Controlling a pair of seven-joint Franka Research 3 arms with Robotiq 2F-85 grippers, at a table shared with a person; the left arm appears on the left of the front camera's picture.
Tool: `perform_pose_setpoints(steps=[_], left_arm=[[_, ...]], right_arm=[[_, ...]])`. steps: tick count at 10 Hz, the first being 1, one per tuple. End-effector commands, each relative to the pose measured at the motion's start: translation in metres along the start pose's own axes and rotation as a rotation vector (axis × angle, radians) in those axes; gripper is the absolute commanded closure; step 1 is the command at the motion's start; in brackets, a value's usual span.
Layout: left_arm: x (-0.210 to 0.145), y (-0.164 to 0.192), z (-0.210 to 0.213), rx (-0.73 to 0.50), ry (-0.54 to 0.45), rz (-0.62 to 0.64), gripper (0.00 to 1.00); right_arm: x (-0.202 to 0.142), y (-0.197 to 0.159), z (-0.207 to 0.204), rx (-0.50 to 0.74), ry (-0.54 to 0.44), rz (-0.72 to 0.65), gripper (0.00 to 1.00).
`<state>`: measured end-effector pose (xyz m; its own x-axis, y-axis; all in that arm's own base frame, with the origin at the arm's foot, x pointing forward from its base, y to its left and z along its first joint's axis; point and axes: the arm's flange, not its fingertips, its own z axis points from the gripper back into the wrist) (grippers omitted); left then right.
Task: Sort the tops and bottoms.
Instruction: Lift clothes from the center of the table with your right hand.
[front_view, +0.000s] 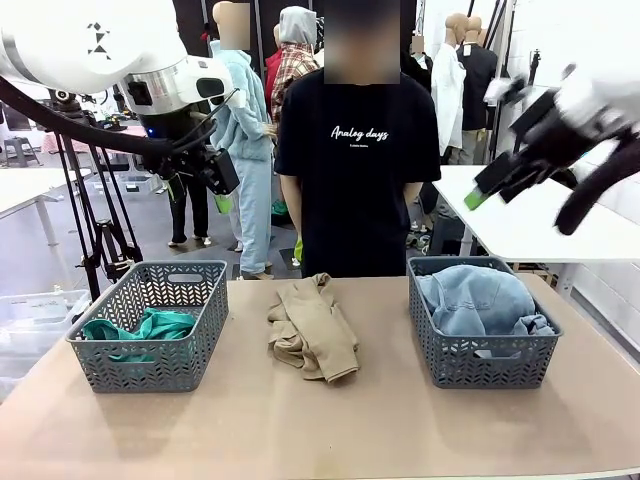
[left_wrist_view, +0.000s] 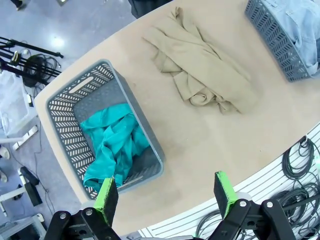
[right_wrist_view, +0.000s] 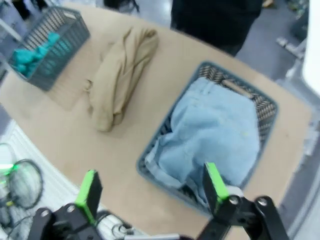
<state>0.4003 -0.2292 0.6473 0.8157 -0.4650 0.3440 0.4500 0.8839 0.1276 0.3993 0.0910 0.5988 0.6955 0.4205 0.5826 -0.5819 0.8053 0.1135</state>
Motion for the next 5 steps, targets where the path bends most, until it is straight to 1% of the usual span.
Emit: perform_pose_setpoints(steps=[1, 3, 4, 5], left_arm=[[-0.002, 0.001, 0.002, 0.012, 0.006, -0.004, 0.00], [-0.002, 0.001, 0.002, 0.012, 0.006, -0.004, 0.00], [-0.002, 0.001, 0.002, 0.012, 0.006, -0.004, 0.00], [-0.002, 0.001, 0.002, 0.012, 0.006, -0.004, 0.00]], right_arm=[[0.038, -0.011, -0.059, 0.049, 0.061, 0.037, 0.00], [0.051, -0.007, -0.115, 0.001, 0.118, 0.074, 0.00], [0.053, -0.001, -0.135, 0.002, 0.134, 0.089, 0.00], [0.053, 0.002, -0.144, 0.013, 0.142, 0.086, 0.00]])
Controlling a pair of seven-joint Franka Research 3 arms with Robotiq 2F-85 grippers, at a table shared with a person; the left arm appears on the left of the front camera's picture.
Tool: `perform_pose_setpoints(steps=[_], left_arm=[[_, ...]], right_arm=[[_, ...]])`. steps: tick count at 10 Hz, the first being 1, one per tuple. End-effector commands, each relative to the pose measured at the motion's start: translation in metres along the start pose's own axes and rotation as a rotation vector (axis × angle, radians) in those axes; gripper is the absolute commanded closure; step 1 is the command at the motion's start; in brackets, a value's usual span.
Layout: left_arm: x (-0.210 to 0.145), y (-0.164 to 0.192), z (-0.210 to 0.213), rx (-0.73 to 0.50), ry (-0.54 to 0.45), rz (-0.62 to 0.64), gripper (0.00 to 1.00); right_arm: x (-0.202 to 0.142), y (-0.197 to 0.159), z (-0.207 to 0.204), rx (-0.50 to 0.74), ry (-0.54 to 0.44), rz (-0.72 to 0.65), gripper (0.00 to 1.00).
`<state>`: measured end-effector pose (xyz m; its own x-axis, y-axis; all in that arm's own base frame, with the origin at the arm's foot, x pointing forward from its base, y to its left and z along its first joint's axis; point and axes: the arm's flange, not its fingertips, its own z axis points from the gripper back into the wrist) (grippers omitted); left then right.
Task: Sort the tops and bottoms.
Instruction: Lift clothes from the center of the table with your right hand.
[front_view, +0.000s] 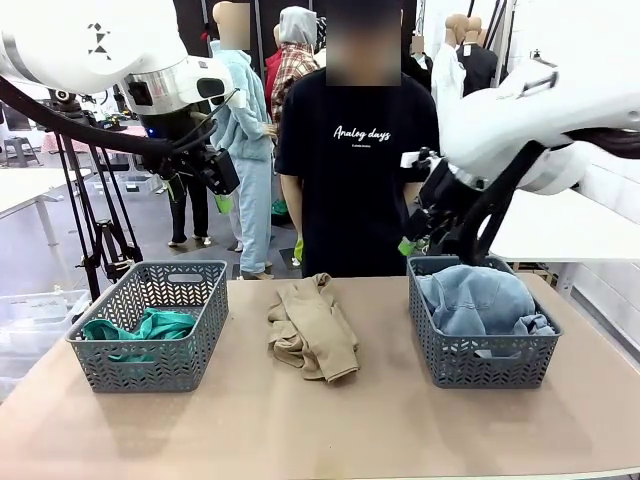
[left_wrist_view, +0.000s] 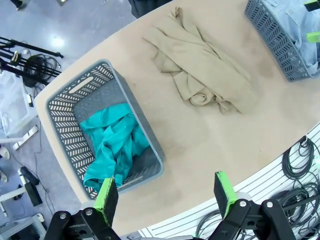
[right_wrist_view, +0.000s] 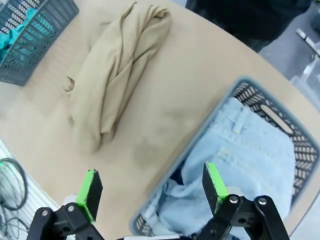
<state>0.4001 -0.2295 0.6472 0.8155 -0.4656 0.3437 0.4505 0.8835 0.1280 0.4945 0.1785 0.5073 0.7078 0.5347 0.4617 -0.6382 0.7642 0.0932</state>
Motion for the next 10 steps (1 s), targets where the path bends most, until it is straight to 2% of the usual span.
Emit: perform_pose_setpoints(steps=[1, 2, 5, 6, 8, 10], left_arm=[[-0.002, 0.002, 0.002, 0.012, 0.006, -0.004, 0.00], [-0.002, 0.002, 0.002, 0.012, 0.006, -0.004, 0.00], [-0.002, 0.002, 0.002, 0.012, 0.006, -0.004, 0.00], [-0.002, 0.002, 0.002, 0.012, 0.006, -0.004, 0.00], [-0.002, 0.002, 0.002, 0.012, 0.006, -0.004, 0.00], [-0.002, 0.002, 0.002, 0.012, 0.006, -0.004, 0.00]], right_arm=[[0.002, -0.003, 0.011, -0.025, 0.027, 0.010, 0.00], [0.000, 0.000, 0.000, 0.000, 0.000, 0.000, 0.00], [0.004, 0.002, -0.002, -0.008, 0.008, 0.008, 0.00], [-0.010, 0.016, -0.006, 0.023, -0.053, 0.034, 0.00], [0.006, 0.039, -0.050, 0.135, -0.049, 0.134, 0.00], [0.032, 0.047, -0.083, 0.206, -0.048, 0.197, 0.00]])
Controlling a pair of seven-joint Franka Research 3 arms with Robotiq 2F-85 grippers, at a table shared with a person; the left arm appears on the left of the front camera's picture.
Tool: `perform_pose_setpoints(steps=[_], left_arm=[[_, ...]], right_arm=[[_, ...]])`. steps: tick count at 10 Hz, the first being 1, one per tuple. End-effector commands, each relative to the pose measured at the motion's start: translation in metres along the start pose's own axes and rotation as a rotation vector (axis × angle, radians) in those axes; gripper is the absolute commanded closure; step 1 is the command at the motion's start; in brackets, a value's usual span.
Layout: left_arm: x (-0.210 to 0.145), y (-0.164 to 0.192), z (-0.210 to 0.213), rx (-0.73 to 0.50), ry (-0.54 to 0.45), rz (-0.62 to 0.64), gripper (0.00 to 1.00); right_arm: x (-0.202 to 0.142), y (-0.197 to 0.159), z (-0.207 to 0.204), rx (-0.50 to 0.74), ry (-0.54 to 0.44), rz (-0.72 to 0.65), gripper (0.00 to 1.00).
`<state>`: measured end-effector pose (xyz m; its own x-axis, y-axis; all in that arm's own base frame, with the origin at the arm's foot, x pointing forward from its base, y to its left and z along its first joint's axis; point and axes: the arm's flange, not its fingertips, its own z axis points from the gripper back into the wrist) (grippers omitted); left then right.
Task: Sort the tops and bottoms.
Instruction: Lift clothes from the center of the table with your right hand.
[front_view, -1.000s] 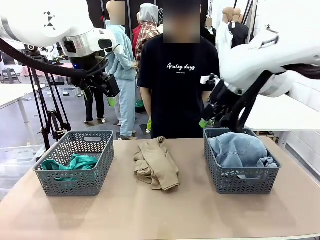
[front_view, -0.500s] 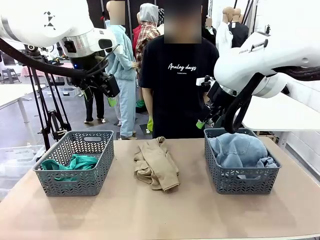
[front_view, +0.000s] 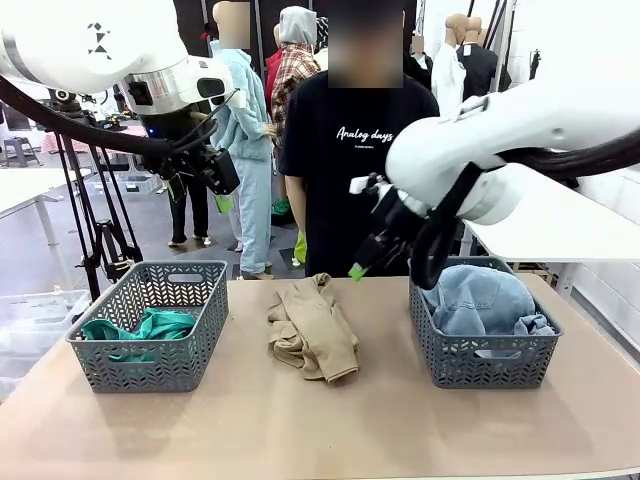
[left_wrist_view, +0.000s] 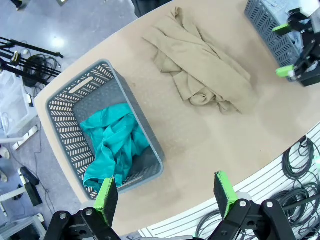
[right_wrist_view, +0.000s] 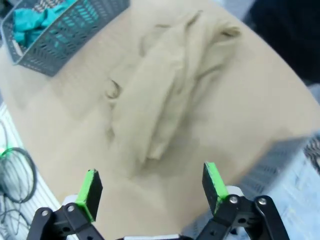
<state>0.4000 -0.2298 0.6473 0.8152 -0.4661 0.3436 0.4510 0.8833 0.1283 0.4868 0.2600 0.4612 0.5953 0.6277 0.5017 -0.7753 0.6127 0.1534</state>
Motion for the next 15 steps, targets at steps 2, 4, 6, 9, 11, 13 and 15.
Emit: perform_pose_setpoints(steps=[2, 4, 6, 9, 11, 13, 15], left_arm=[[-0.002, 0.002, 0.002, 0.012, 0.006, -0.003, 0.00], [-0.002, 0.002, 0.002, 0.012, 0.006, -0.003, 0.00], [-0.002, 0.002, 0.002, 0.012, 0.006, -0.003, 0.00], [-0.002, 0.002, 0.002, 0.012, 0.006, -0.003, 0.00], [-0.002, 0.002, 0.002, 0.012, 0.006, -0.003, 0.00], [-0.002, 0.002, 0.002, 0.012, 0.006, -0.003, 0.00], [-0.002, 0.002, 0.002, 0.012, 0.006, -0.003, 0.00]], right_arm=[[0.032, -0.038, -0.054, 0.122, -0.016, 0.041, 0.00], [0.040, -0.053, -0.094, 0.159, 0.043, 0.018, 0.00], [0.041, -0.059, -0.125, 0.195, 0.110, 0.003, 0.00], [0.039, -0.064, -0.157, 0.258, 0.134, 0.002, 0.00], [0.039, -0.062, -0.172, 0.263, 0.179, 0.012, 0.00], [0.038, -0.060, -0.182, 0.273, 0.211, 0.025, 0.00], [0.038, -0.057, -0.182, 0.282, 0.225, 0.043, 0.00]])
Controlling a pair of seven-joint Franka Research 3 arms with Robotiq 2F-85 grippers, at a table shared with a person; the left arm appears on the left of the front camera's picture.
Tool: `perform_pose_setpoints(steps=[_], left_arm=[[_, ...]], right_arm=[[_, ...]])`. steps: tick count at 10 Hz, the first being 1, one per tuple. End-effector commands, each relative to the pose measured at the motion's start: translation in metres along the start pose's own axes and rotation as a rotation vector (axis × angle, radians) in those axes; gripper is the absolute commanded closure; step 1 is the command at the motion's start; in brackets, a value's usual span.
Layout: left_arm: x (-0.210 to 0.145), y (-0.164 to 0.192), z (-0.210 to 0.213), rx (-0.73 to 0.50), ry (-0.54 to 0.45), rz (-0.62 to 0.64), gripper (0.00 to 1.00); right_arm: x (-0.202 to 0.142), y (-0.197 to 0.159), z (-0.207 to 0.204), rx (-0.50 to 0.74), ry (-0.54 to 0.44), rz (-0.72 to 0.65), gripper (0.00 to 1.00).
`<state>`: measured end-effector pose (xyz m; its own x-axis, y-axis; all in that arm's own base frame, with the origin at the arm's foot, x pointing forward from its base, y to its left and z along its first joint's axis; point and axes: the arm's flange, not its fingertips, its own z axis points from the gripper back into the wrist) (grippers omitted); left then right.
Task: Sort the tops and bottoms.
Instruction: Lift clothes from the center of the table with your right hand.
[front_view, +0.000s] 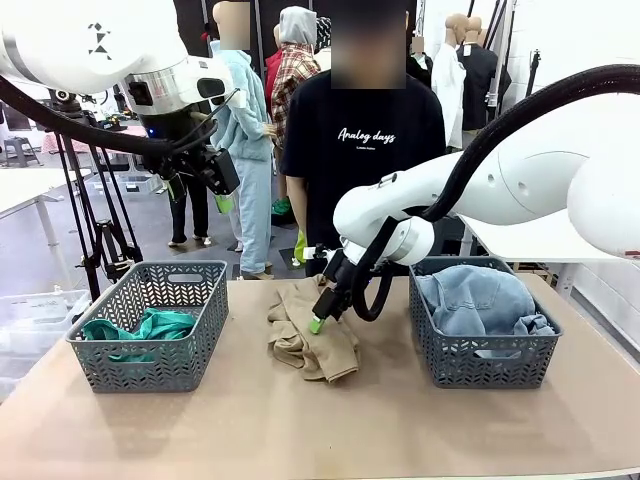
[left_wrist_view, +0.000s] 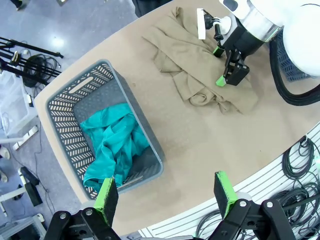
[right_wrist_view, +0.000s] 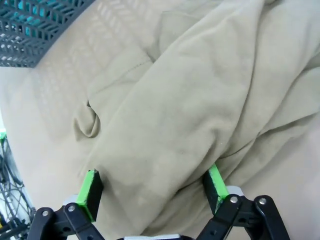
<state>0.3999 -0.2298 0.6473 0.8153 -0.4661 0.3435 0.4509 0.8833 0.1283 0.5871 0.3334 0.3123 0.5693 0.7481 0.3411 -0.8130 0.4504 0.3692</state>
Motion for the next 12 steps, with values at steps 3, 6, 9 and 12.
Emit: perform_pose_setpoints(steps=[3, 6, 9, 12], left_arm=[[-0.002, 0.002, 0.002, 0.012, 0.006, -0.003, 0.00], [-0.002, 0.002, 0.002, 0.012, 0.006, -0.003, 0.00], [-0.002, 0.002, 0.002, 0.012, 0.006, -0.003, 0.00], [-0.002, 0.002, 0.002, 0.012, 0.006, -0.003, 0.00]], right_arm=[[0.005, 0.000, 0.004, 0.012, 0.058, 0.015, 0.45], [0.007, 0.001, 0.004, 0.016, 0.060, 0.011, 1.00], [0.005, 0.003, 0.005, 0.034, 0.036, -0.006, 1.00], [0.004, 0.004, 0.023, 0.039, -0.023, -0.020, 1.00]])
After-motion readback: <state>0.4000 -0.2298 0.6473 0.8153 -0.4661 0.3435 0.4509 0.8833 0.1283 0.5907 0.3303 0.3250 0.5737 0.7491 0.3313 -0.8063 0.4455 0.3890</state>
